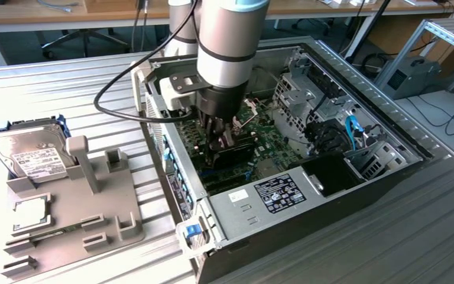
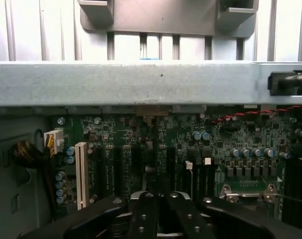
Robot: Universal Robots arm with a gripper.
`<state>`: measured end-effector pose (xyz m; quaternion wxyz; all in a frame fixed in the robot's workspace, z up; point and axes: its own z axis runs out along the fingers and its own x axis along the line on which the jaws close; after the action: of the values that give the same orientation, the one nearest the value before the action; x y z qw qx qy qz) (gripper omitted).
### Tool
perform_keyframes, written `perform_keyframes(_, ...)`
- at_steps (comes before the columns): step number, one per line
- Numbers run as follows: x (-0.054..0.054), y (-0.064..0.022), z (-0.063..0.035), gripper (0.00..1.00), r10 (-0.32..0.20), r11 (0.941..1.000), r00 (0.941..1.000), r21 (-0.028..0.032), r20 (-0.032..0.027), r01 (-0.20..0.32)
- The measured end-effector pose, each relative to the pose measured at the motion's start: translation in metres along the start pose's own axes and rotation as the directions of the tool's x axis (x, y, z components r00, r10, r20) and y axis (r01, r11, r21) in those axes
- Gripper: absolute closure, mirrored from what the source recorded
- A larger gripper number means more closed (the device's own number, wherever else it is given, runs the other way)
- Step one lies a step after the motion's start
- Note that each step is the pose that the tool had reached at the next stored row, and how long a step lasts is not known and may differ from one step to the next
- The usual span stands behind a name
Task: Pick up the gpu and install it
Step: 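Press down on the gpu until it lock into place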
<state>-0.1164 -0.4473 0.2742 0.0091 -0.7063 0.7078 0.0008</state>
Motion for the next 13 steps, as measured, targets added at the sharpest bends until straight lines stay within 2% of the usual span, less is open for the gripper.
perform_keyframes(1,0.000,0.0001,-0.0054,0.89,0.000,1.0000,1.0000,-0.0012,-0.0020,0.000)
perform_keyframes(3,0.000,-0.0001,-0.0117,0.89,0.000,1.0000,1.0000,-0.0011,-0.0020,0.000)
perform_keyframes(8,0.000,-0.0051,-0.0148,0.89,0.000,1.0000,1.0000,-0.0031,-0.0022,0.000)
perform_keyframes(11,0.000,-0.0243,-0.0158,0.89,0.000,0.9999,1.0000,-0.0117,-0.0021,0.000)
perform_keyframes(13,0.000,-0.0453,-0.0178,0.89,0.000,0.9998,1.0000,-0.0206,-0.0009,0.000)
